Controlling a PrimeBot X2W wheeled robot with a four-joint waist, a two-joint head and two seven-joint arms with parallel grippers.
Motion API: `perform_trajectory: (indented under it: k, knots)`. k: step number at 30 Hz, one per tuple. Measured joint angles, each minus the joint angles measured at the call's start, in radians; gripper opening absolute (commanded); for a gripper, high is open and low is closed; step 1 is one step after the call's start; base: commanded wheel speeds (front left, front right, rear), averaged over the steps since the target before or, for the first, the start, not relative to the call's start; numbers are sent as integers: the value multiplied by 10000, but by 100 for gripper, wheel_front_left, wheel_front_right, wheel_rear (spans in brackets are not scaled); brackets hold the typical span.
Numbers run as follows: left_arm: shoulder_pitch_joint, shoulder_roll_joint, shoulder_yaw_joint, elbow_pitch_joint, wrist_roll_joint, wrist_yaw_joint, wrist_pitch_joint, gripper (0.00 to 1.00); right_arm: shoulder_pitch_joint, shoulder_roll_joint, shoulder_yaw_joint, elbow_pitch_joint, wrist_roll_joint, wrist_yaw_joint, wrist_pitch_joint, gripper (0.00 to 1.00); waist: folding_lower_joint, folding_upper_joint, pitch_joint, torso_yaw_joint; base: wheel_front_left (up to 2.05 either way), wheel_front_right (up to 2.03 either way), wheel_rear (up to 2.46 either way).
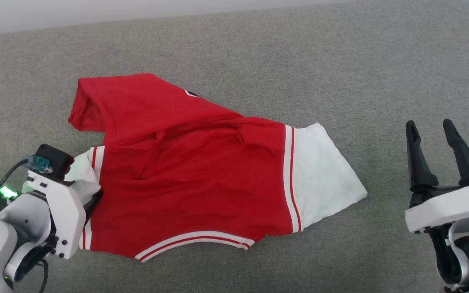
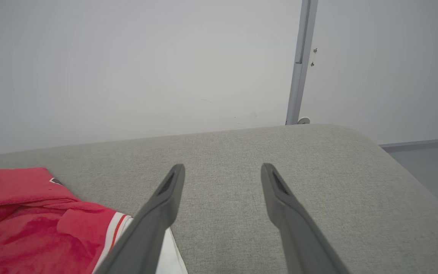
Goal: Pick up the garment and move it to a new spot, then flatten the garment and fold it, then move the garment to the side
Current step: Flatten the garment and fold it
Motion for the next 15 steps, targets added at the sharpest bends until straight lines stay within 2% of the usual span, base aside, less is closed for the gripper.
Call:
perform_trajectory:
  k: [1, 2, 3, 4, 15]
  knots:
    - [-45, -12, -6, 33, 6, -10, -29, 75, 0, -2, -4, 13, 15, 0, -19, 100, 0, 0, 21, 7, 0, 0, 0]
    - [-65, -10, -15, 96, 27, -12, -27, 42, 0, 0, 2, 19, 40, 0, -25, 100, 0, 0, 38, 14, 0, 0, 0]
    - [-80, -2, -40, 151, 71, -33, -27, 17, -5, -2, 8, 29, 46, 0, -25, 100, 0, 0, 55, 20, 0, 0, 0]
    - [-85, -2, -54, 188, 90, -61, -31, 0, -12, 0, 17, 38, 50, 0, -29, 100, 0, 0, 68, 25, 0, 0, 0]
    - [-190, 146, 314, 27, -401, 0, -13, 0, -66, -2, -27, 65, 52, 0, -52, 100, 0, 0, 115, 151, 0, 0, 0]
